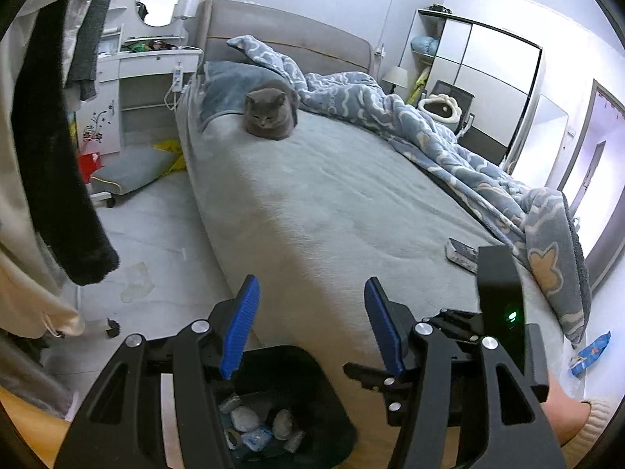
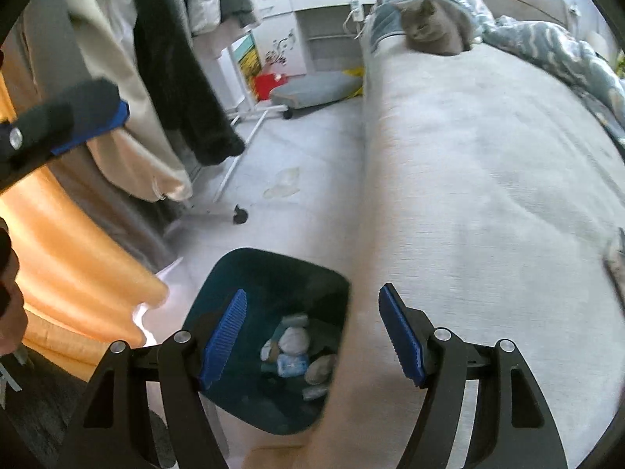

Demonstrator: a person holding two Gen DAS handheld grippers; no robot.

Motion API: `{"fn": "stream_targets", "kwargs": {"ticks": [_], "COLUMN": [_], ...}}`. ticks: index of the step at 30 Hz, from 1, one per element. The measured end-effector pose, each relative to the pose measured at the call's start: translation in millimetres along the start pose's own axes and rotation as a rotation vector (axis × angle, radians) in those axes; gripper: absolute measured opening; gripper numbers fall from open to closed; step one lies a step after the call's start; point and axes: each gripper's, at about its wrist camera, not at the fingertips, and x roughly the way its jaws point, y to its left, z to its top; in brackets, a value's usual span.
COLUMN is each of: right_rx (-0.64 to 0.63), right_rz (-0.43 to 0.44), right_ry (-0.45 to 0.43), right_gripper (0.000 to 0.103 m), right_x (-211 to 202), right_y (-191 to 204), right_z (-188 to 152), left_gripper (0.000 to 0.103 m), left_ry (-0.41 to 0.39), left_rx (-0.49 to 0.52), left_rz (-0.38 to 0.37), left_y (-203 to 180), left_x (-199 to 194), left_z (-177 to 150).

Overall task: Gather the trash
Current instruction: 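Withdraw both open tools from above the bin, then close the right tool on the cardboard tape core while the left tool moves toward the black package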

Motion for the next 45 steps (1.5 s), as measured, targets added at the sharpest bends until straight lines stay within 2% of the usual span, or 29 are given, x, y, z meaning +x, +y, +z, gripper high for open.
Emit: {"fn": "stream_targets", "kwargs": {"ticks": [14, 26, 38, 45], "right_rx": [0.045, 0.070, 0.128, 0.128], "right_rz": [-0.124, -0.229, -0.258, -0.229], "right_ry": [-0.085, -0.115, -0.126, -0.087], "right_gripper": [0.073, 0.073, 0.074, 0.073], "right_x": [-58.4, -96.7, -120.7, -121.4], "right_y": [-76.1, -141.4, -196.5, -210.4], "right_z": [-16.5, -45.1, -70.4, -85.1], "left_gripper": [0.069, 0.076, 0.090, 0.093], "left_ry": [0.022, 0.071, 0.098, 0.123], "left_rx": [0.058, 0.078, 0.098, 0.128], "left_rz": [-0.032, -0.062, -0.096, -0.104], "left_y": [-62.7, -107.0, -151.1, -167.7], "left_x": [45.3, 87.2, 127.4, 148.1], "left_z": [5.3, 3.5, 3.7, 1.4]}}
